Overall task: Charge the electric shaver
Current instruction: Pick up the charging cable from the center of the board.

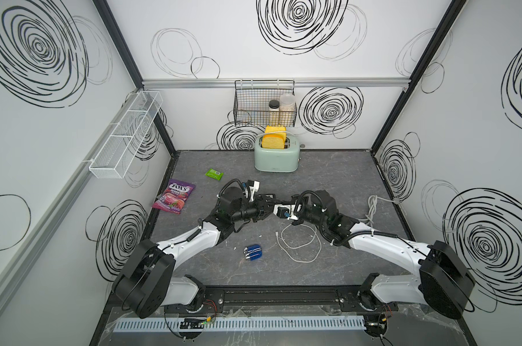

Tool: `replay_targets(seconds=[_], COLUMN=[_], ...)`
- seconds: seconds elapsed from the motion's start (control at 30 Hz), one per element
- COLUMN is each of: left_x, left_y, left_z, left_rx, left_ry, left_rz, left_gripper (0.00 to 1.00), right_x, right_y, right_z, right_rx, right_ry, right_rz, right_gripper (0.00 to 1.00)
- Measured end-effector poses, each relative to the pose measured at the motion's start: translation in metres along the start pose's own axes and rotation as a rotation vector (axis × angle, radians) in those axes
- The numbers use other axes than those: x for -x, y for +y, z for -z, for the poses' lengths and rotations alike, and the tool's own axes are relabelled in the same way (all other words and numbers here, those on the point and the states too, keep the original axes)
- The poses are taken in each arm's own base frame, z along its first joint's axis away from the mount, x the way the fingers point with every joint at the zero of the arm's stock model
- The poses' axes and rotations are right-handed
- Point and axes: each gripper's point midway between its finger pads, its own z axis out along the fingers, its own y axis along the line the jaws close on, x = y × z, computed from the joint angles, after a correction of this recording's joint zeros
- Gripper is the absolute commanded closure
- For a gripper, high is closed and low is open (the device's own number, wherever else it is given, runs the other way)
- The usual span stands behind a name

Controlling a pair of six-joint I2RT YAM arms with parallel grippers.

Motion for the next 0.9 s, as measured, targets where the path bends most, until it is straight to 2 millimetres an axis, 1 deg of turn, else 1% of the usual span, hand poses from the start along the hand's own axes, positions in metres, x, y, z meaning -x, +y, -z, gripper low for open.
replay_targets(seconds=[0.17,0.2,0.23,0.27,0.3,0.47,0.53,0.6,0.67,0.7,0.73,0.8,0.87,0.9], left_x=[0.0028,0.0036,0.0044,0.0049,0.0054,0.0066,0.0068,0.007,0.0075,0.0085,0.0087,0.0093,0.0098,0.0105], left_y=[0.0002,0.0005,0.0008,0.0009,0.0021,0.0024,0.0025,0.0027,0.0037,0.004,0.0041,0.0044,0.0048,0.0053], left_z=[0.0001,0.0004,0.0006,0.0008,0.001,0.0013,0.0013,0.0013,0.0015,0.0019,0.002,0.0023,0.0026,0.0031], left_rx=[0.002,0.003,0.004,0.004,0.008,0.01,0.01,0.011,0.014,0.014,0.014,0.015,0.015,0.015], left_ry=[-0.015,-0.018,-0.021,-0.023,-0.025,-0.031,-0.032,-0.033,-0.035,-0.038,-0.038,-0.039,-0.038,-0.038], left_rz=[0.012,0.015,0.02,0.024,0.028,0.028,0.028,0.03,0.037,0.039,0.039,0.039,0.027,0.018], left_gripper=[0.63,0.67,0.75,0.8,0.82,0.82,0.84,0.9,1.0,1.0,1.0,1.0,1.0,1.0], right_x=[-0.0013,-0.002,-0.0025,-0.0026,-0.0024,-0.0021,-0.002,-0.0022,-0.0023,-0.0022,-0.0022,-0.0024,-0.0038,-0.0041], right_y=[0.0021,0.0023,0.0027,0.0026,0.0017,0.0002,0.0001,0.0001,-0.0001,-0.0001,-0.0001,-0.0001,-0.0011,-0.002], right_z=[0.0023,0.0028,0.0034,0.004,0.0045,0.0053,0.0053,0.0053,0.0053,0.0053,0.0053,0.0053,0.0057,0.0061], right_rx=[-0.004,-0.006,-0.007,-0.009,-0.014,-0.022,-0.022,-0.022,-0.023,-0.023,-0.023,-0.023,-0.017,-0.008], right_ry=[-0.002,0.0,0.002,0.002,0.002,0.002,0.001,0.002,0.003,0.003,0.003,0.003,0.002,-0.003], right_rz=[0.004,0.004,0.004,0.005,0.005,0.007,0.007,0.01,0.015,0.015,0.015,-0.011,-0.054,-0.075], right_gripper=[1.0,1.0,1.0,1.0,1.0,1.0,1.0,1.0,1.0,0.98,0.94,0.81,0.73,0.71])
